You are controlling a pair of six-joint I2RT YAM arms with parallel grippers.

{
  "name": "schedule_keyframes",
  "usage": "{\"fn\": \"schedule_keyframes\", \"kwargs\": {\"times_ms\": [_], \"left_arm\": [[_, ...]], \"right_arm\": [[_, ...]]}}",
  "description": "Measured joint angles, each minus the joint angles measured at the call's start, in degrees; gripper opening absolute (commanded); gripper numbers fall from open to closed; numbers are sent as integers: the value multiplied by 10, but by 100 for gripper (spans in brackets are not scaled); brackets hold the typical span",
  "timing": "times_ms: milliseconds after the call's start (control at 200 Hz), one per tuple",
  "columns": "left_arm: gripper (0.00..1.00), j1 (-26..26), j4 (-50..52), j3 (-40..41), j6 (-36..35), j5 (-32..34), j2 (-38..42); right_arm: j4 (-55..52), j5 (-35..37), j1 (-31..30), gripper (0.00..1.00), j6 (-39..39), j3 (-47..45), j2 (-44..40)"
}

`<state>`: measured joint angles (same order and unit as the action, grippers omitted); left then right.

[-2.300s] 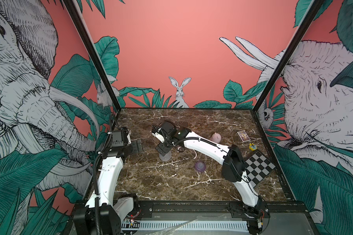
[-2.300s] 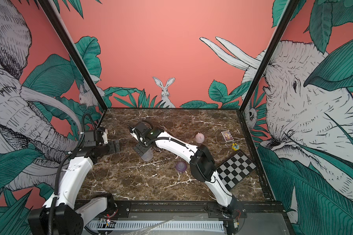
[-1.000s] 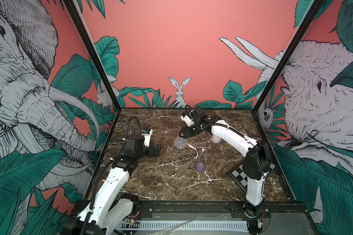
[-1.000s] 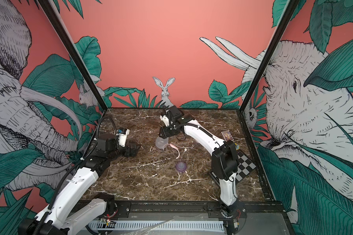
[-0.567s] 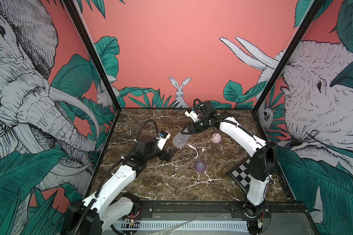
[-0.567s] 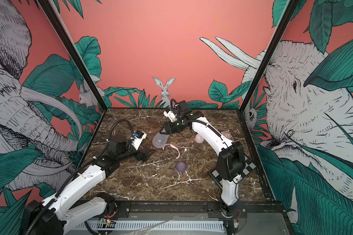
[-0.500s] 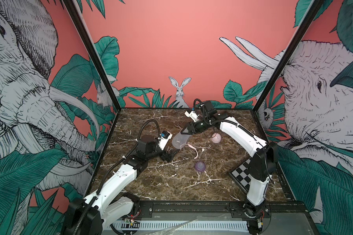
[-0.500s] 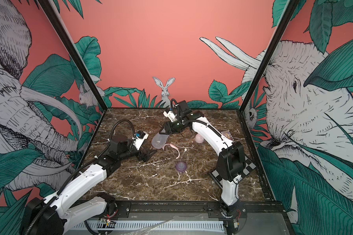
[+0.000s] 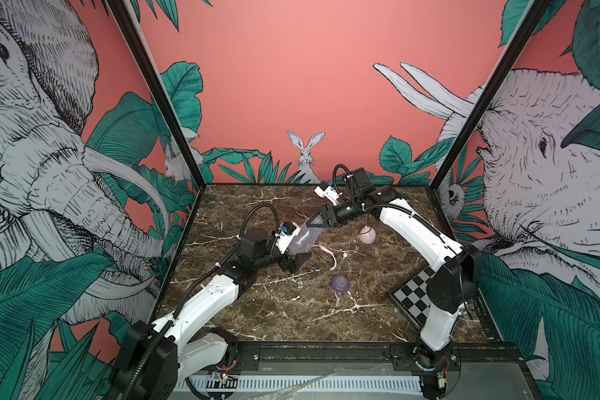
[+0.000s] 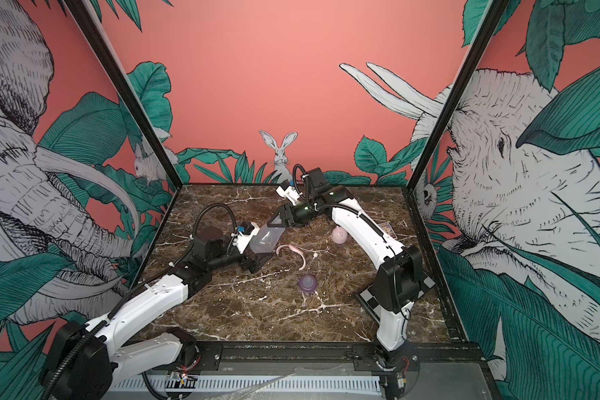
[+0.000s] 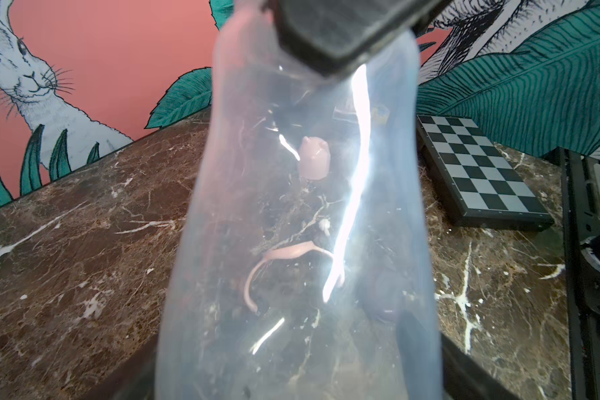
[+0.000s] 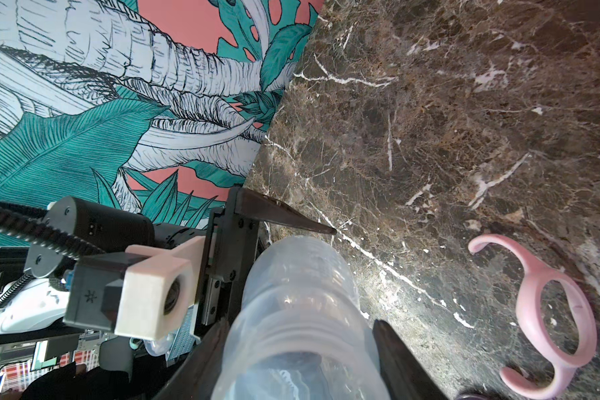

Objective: Assemble the baby bottles
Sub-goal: Pick up the baby bottle from the center of the board.

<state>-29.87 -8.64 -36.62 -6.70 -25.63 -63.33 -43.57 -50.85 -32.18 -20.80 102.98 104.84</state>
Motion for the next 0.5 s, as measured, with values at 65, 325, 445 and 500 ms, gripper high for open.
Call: {"fn": "schedule_keyframes", "kwargs": {"times_ms": [65, 325, 445, 500], "left_arm": [[92, -1, -10, 0, 0, 1, -3], [88, -4, -25, -7, 1, 2, -16], [92, -6, -25, -12, 0, 1, -23], [90, -7, -25, -12, -1, 1, -24]], "right_arm": [[-4, -5, 0, 48, 0, 0, 0], [-7, -9, 0, 48, 4, 0, 0], [-14, -8, 0, 48, 9, 0, 2], [-18, -7, 0, 47, 13, 0, 4]]}}
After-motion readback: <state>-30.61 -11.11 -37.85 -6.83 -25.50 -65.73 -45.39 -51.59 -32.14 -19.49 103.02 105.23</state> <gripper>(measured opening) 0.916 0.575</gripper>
